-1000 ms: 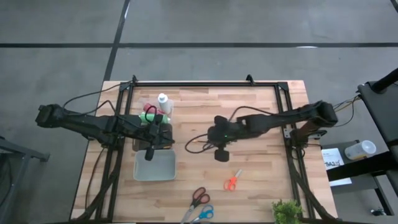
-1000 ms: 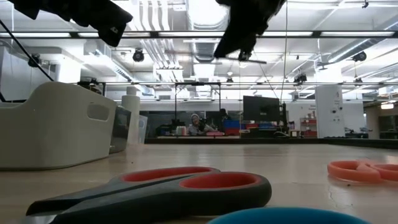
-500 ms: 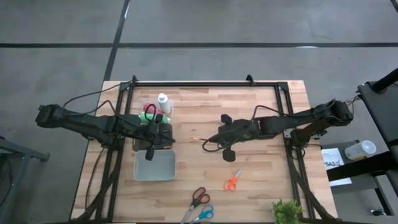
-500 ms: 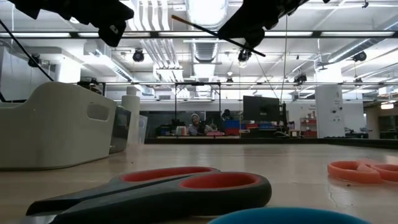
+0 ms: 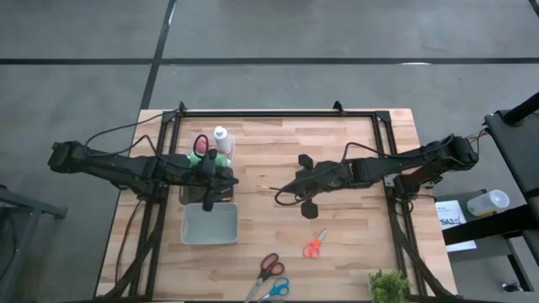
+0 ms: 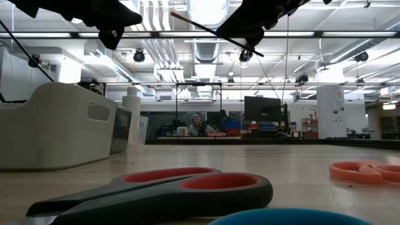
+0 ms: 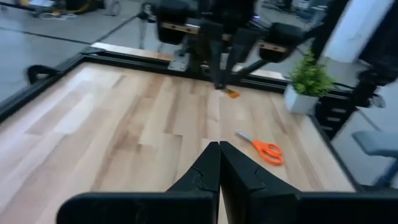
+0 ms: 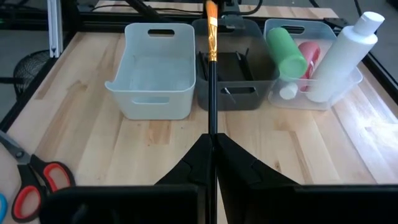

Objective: Pick & Place Paint Supplies
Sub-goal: Put the orange paint brush into the black bin

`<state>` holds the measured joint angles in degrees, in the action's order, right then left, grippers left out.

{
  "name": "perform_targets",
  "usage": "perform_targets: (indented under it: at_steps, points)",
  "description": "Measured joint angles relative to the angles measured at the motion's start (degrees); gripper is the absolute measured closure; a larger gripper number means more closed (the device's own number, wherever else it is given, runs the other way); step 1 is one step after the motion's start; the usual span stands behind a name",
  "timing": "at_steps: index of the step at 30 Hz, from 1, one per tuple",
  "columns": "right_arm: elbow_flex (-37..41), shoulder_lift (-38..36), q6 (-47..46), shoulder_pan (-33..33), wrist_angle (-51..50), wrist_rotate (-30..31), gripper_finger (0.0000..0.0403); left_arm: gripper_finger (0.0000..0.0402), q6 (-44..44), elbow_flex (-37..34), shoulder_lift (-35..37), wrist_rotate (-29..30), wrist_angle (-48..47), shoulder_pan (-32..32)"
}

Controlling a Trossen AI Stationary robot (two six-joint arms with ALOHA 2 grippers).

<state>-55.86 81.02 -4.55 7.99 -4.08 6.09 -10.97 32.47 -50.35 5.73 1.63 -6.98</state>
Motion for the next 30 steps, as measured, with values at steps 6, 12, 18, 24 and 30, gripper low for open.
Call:
perform_targets:
  at_steps: [6, 12, 18, 24, 30]
  points:
    - [0.02, 0.04, 0.06, 0.0, 0.02, 0.0, 0.0391, 0.0383, -0.29, 0.0, -0.01, -3.77, 2.89, 0.0]
    - [0.02, 0.04, 0.06, 0.0, 0.02, 0.0, 0.0391, 0.0347, -0.38, 0.0, -0.02, -4.03, 4.02, 0.0]
    - [0.02, 0.04, 0.08, 0.0, 0.04, -0.01, 0.0391, 0.0317, 0.25, 0.0, 0.0, -3.79, 3.32, 0.0]
    - [0.02, 0.06, 0.08, 0.0, 0.07, 0.0, 0.0391, 0.0311, 0.4, 0.0, -0.01, -3.75, 2.72, 0.0]
    - [0.03, 0.06, 0.08, 0.0, 0.09, 0.0, 0.0391, 0.0311, 0.65, 0.0, 0.0, -3.67, 2.65, 0.0]
